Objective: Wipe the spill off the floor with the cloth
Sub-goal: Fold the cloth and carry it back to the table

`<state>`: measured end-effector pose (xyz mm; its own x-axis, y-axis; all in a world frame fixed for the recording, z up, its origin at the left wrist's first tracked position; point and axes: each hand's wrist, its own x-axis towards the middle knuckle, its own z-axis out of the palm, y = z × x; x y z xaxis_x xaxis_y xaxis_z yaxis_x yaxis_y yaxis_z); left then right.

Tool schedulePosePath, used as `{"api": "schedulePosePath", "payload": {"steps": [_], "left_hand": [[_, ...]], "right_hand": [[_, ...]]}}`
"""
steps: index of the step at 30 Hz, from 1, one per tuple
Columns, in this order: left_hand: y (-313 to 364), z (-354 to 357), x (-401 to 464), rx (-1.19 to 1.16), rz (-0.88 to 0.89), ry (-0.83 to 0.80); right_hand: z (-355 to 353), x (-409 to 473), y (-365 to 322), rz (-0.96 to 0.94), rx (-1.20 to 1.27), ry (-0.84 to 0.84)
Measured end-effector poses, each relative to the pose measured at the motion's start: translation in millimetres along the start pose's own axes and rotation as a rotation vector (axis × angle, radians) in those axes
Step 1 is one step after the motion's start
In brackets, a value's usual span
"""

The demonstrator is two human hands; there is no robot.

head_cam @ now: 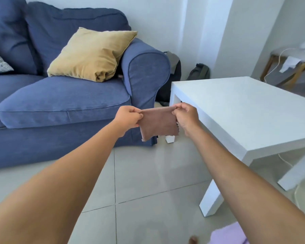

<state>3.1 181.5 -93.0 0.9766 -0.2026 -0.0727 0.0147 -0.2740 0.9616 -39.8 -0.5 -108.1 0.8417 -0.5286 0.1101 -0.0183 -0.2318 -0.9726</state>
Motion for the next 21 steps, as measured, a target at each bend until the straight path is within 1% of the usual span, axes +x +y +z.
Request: {"api": "schedulePosePath", "payload": {"steps": [3, 7, 12, 17, 19, 21], "left_hand": [[32.0, 37.3, -3.0, -0.07, 0.046, -0.047], [66.2, 96.3, -5.3, -0.111, 0.095, -0.156], [91.1, 171.1, -7.8, -0.223, 0.038, -0.311], [85.6, 217.7, -3.8, -0.213, -0.051, -0.406], [79.0, 227.3, 2.0, -0.171, -0.065, -0.389], [71.6, 233.5, 11.3, -0.088, -0.051, -0.326]], "right_hand": [[-47.2, 13.4, -15.0, -0.049, -0.02, 0.086], [-119.5, 26.9, -25.3, -0.08, -0.098, 0.193], [-197.5, 38.4, -19.0, -0.036, -0.183, 0.331], [-232.6, 49.7, -0.4, 0.071, -0.298, 0.407], [-234.6, 55.0, 9.3, 0.108, -0.316, 0.41], [-231.5, 60.4, 18.6, 0.126, -0.335, 0.406]]}}
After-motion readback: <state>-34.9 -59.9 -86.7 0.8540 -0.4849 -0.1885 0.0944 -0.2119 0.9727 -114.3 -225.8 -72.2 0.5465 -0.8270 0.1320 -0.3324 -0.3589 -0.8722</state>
